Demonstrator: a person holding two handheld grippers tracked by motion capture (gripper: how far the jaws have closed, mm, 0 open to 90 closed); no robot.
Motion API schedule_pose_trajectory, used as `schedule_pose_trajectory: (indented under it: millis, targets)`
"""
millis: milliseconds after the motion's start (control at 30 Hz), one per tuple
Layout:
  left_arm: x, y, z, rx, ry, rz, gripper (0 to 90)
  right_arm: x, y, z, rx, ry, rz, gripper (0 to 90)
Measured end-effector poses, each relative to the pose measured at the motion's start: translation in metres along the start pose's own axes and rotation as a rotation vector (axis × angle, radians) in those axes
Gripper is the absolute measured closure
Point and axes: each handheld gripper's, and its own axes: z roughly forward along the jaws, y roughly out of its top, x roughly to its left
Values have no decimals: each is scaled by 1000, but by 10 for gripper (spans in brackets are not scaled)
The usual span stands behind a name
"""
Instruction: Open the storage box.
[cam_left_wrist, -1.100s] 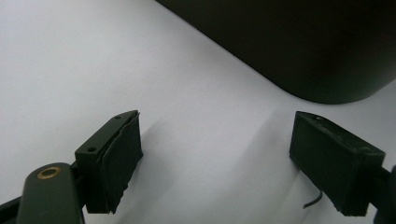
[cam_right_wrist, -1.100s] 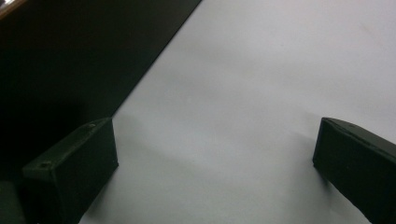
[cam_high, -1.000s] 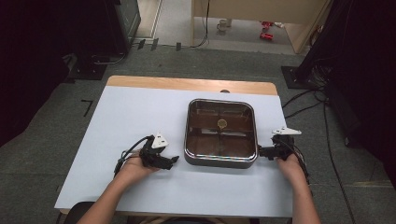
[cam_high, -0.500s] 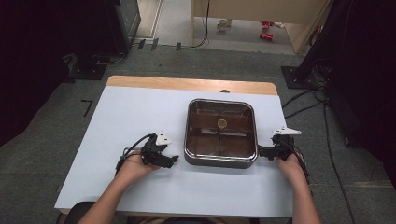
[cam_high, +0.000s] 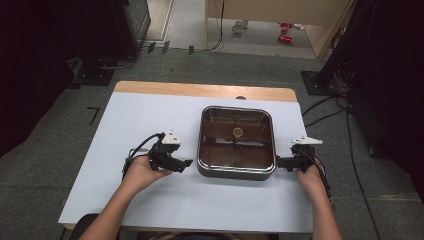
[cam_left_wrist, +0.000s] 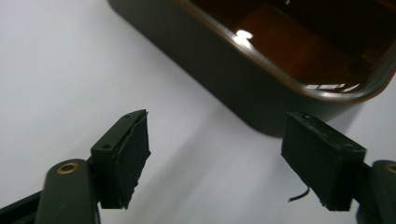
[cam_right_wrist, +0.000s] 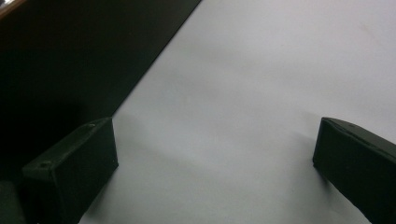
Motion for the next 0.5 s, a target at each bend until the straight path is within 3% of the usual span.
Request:
schedule_pose_trajectory:
  millis: [200, 500]
  targets:
    - [-7, 23, -1, -42, -50, 49, 248, 0, 0, 0, 0, -1, 0, 0]
    - [-14, 45, 10, -32, -78, 78, 289, 0, 0, 0, -1, -1, 0, 0]
